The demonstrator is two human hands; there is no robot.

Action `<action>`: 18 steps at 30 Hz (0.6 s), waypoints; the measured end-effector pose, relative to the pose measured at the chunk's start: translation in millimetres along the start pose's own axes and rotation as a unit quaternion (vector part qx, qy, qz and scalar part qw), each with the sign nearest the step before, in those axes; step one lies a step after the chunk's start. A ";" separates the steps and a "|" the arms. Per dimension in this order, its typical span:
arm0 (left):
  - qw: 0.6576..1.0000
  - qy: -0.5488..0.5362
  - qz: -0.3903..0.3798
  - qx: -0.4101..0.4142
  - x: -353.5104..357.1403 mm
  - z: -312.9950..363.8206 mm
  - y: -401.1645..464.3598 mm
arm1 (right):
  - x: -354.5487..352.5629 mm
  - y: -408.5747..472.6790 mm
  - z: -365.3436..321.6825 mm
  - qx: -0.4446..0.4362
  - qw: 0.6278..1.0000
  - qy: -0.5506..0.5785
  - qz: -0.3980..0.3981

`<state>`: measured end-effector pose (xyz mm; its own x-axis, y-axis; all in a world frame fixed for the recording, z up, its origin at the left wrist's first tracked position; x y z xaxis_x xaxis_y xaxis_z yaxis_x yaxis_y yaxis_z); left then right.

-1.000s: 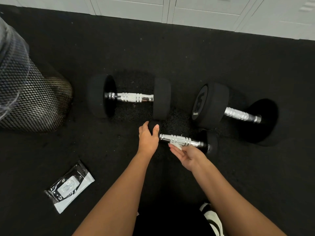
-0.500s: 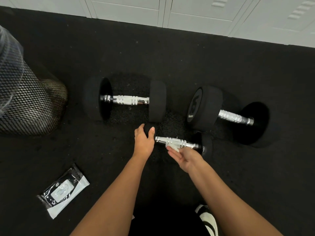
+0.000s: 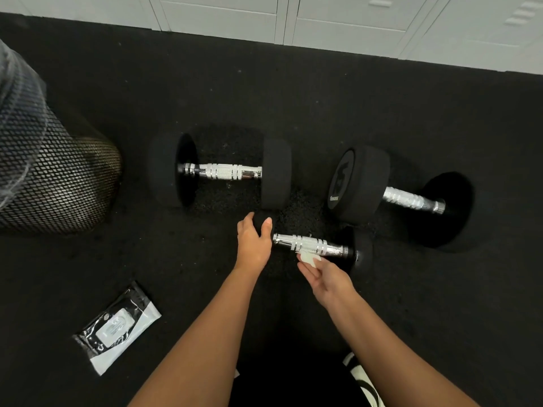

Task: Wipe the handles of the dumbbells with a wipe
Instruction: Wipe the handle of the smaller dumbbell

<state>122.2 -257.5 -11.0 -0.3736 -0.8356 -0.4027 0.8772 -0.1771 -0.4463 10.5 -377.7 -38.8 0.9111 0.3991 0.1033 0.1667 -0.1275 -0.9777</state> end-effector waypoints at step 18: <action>1.000 0.004 -0.002 0.002 -0.2 0.7 -0.1 | 24.7 10.7 17.0 0.019 0.995 0.025 -0.093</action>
<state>122.5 -257.7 -10.3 -0.3799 -0.8306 -0.4071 0.8769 -0.1832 -0.4445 28.4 -353.8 -49.8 0.8837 0.3669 0.2907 0.3202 -0.0207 -0.9471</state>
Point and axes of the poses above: each hand's wrist, its own y-axis towards the middle knuckle, its own x-axis out of the palm, z = x × y, the point moved 4 cm from there along y, towards the middle knuckle, and after that the axes turned 9 degrees about x, right-handed, at the moved point
